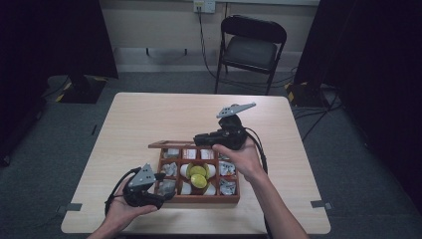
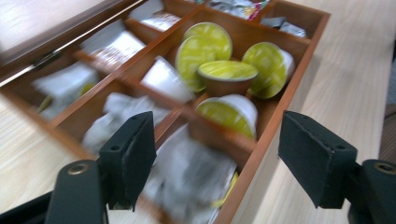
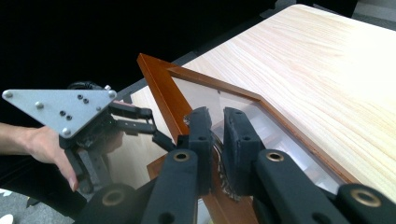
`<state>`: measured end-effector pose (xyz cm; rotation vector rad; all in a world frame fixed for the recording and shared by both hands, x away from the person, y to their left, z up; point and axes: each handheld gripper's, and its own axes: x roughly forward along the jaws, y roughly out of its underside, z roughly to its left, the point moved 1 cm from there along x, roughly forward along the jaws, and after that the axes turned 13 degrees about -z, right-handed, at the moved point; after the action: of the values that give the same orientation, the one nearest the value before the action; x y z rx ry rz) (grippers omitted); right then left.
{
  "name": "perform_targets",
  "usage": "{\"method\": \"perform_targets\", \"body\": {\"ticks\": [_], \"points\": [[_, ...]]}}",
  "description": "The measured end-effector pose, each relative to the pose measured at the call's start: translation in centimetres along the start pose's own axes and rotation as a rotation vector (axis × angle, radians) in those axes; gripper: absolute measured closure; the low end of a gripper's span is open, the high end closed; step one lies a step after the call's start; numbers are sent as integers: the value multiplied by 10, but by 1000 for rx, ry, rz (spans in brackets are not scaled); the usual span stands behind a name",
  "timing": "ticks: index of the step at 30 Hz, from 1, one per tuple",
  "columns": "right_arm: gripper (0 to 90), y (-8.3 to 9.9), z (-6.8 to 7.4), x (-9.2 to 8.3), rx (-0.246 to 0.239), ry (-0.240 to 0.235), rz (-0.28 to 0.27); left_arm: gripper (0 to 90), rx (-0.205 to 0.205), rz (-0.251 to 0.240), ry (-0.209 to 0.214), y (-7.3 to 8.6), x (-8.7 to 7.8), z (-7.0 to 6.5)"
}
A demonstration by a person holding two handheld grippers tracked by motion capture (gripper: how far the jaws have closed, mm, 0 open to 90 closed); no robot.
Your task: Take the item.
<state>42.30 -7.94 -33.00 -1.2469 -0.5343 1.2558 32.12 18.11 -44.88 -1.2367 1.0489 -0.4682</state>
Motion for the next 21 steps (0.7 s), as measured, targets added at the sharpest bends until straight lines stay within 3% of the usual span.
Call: {"method": "perform_targets", "body": {"ticks": [5,11,15,21], "points": [[821,0,0,0,1,0,0,320,-1,-7,46,-10,18,-3],[821,-1,0,0,1,2,0,346,-14,39,97,-13,39,-6],[821,-1,0,0,1,3,1,349,5,53,86,-14,51,-6],[821,-1,0,1,1,3,2,333,27,120,81,-12,70,-1]]}}
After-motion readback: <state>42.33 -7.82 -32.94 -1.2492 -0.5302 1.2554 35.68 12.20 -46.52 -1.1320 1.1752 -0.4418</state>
